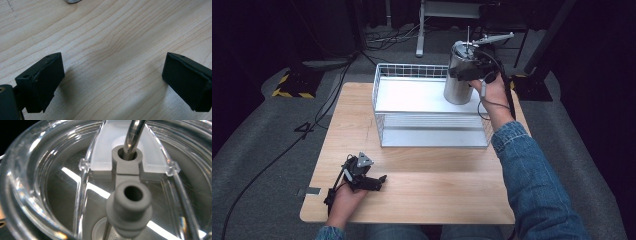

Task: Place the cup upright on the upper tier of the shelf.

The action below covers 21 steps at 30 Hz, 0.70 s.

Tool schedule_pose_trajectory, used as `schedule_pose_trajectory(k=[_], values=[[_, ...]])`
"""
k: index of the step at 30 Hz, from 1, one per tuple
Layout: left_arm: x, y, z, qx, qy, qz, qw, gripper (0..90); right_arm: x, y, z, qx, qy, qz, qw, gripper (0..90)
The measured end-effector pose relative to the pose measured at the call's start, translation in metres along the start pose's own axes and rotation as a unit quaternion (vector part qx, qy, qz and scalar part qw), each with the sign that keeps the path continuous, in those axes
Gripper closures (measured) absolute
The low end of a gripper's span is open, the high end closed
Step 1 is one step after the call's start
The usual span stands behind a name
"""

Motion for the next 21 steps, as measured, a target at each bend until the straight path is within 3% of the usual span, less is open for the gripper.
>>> schedule_pose_trajectory(k=[7, 12, 21], values=[[0.0, 0.0, 0.0, 0.0, 0.001, 0.0, 1.0, 4.7, -0.002, -0.001, 0.002, -0.005, 0.008, 0.01, 0.9999, 0.0], [0.0, 0.0, 0.0, 0.0, 0.001, 0.0, 1.0, 4.7, -0.001, -0.003, 0.001, -0.043, 0.014, 0.009, 0.999, 0.0], [0.0, 0.0, 0.0, 0.0, 0.001, 0.0, 1.0, 4.7, 0.0, -0.004, -0.014, -0.043, 0.011, 0.007, 0.999, 0.0]])
Point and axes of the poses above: each handheld gripper's, and its own axes: z roughly forward along the jaws, y roughly out of its top, x roughly to its left, the point moved 3 cm from there along z, roughly forward along the jaws, and after that the axes turned 14 degrees about z, right-handed, at the moved point
